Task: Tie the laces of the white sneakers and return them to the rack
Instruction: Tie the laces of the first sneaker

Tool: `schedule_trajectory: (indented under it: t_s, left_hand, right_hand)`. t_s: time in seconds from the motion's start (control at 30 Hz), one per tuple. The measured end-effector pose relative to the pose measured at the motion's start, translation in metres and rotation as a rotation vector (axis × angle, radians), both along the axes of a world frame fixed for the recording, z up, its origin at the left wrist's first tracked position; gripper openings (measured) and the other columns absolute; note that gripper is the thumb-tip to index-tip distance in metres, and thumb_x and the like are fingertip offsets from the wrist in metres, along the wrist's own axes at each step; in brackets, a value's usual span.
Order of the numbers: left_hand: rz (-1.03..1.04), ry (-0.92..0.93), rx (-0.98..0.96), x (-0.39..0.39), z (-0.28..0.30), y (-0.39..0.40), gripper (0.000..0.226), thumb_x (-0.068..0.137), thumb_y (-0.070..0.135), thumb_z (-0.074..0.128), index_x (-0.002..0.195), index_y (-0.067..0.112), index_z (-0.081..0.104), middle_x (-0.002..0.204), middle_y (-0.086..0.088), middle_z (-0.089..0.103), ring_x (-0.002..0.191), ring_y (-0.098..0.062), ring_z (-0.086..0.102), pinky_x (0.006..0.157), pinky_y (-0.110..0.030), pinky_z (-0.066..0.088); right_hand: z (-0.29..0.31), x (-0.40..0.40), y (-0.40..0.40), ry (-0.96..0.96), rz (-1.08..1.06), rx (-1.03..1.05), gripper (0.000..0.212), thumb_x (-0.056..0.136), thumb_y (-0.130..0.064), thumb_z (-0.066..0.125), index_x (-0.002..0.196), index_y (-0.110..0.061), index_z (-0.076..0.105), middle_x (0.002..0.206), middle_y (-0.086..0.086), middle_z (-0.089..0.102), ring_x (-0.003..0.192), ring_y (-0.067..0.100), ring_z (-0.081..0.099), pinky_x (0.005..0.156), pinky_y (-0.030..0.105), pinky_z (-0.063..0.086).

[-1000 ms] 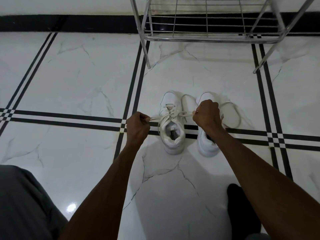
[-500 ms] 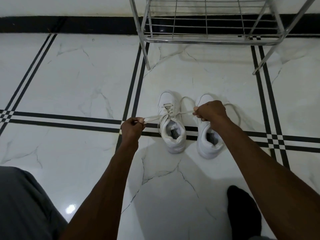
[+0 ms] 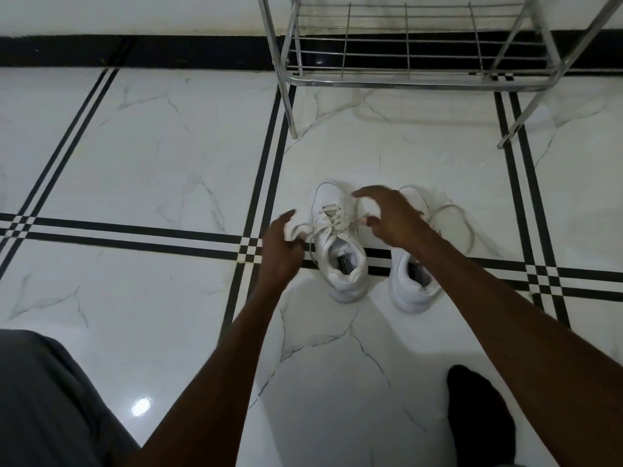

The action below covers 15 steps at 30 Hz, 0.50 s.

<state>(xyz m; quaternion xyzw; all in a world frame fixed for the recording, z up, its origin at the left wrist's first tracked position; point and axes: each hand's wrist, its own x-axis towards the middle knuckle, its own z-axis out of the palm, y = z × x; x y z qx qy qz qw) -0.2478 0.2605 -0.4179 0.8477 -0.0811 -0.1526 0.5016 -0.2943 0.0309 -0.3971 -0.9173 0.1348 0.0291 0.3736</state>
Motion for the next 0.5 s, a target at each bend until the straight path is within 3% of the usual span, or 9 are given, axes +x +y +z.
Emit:
schedule_trajectory:
  t_s: [0.03, 0.1, 0.2, 0.27, 0.37, 0.5]
  left_hand:
    - [-0.113, -0.041, -0.019, -0.004, -0.001, -0.006, 0.05, 0.09, -0.009, 0.062, 0.135, 0.012, 0.06, 0.126, 0.007, 0.063, 0.111, 0.004, 0.057, 0.097, -0.022, 0.053]
    - [-0.223, -0.074, 0.039, -0.008, -0.011, -0.016, 0.059, 0.083, -0.012, 0.063, 0.136, 0.016, 0.061, 0.126, 0.0, 0.067, 0.116, -0.01, 0.064, 0.1, -0.041, 0.056]
    - [-0.173, -0.226, 0.347, -0.004, -0.022, -0.021, 0.042, 0.089, 0.004, 0.062, 0.126, 0.023, 0.069, 0.117, -0.009, 0.07, 0.112, -0.035, 0.062, 0.1, -0.061, 0.047]
    - [-0.203, -0.313, 0.507, -0.005, -0.014, -0.021, 0.026, 0.09, 0.01, 0.064, 0.111, 0.02, 0.074, 0.103, -0.005, 0.072, 0.109, -0.035, 0.059, 0.104, -0.065, 0.04]
    - [-0.319, -0.519, 0.7, -0.01, -0.004, -0.016, 0.023, 0.084, 0.018, 0.074, 0.107, 0.02, 0.075, 0.103, -0.001, 0.071, 0.113, -0.032, 0.054, 0.116, -0.065, 0.024]
    - [-0.362, -0.7, 0.801, 0.0, -0.005, -0.006, 0.03, 0.077, 0.002, 0.069, 0.099, 0.021, 0.077, 0.087, 0.003, 0.073, 0.103, -0.03, 0.059, 0.117, -0.069, 0.017]
  right_hand:
    - [-0.001, -0.001, 0.004, 0.01, 0.102, 0.042, 0.047, 0.083, 0.0, 0.073, 0.127, -0.011, 0.064, 0.131, 0.007, 0.063, 0.118, 0.017, 0.059, 0.089, 0.009, 0.039]
    - [-0.004, -0.006, 0.012, 0.039, 0.184, 0.078, 0.034, 0.089, -0.001, 0.066, 0.122, -0.007, 0.069, 0.118, -0.001, 0.066, 0.106, 0.012, 0.061, 0.083, 0.003, 0.042]
    - [-0.013, -0.01, 0.016, -0.018, 0.106, -0.12, 0.015, 0.091, -0.017, 0.062, 0.09, -0.01, 0.075, 0.089, 0.006, 0.076, 0.085, 0.025, 0.07, 0.078, 0.035, 0.054]
    - [-0.017, -0.01, 0.016, 0.025, 0.102, -0.304, 0.015, 0.089, -0.019, 0.061, 0.077, -0.014, 0.068, 0.076, 0.007, 0.072, 0.079, 0.031, 0.068, 0.073, 0.037, 0.049]
    - [-0.014, -0.012, 0.022, 0.002, 0.174, -0.523, 0.016, 0.081, -0.009, 0.057, 0.081, -0.023, 0.065, 0.078, 0.002, 0.071, 0.083, 0.028, 0.067, 0.077, 0.033, 0.029]
    - [-0.011, -0.015, 0.017, -0.071, 0.26, -0.657, 0.038, 0.076, 0.003, 0.054, 0.103, -0.017, 0.074, 0.091, 0.008, 0.071, 0.092, 0.033, 0.062, 0.08, 0.038, 0.035]
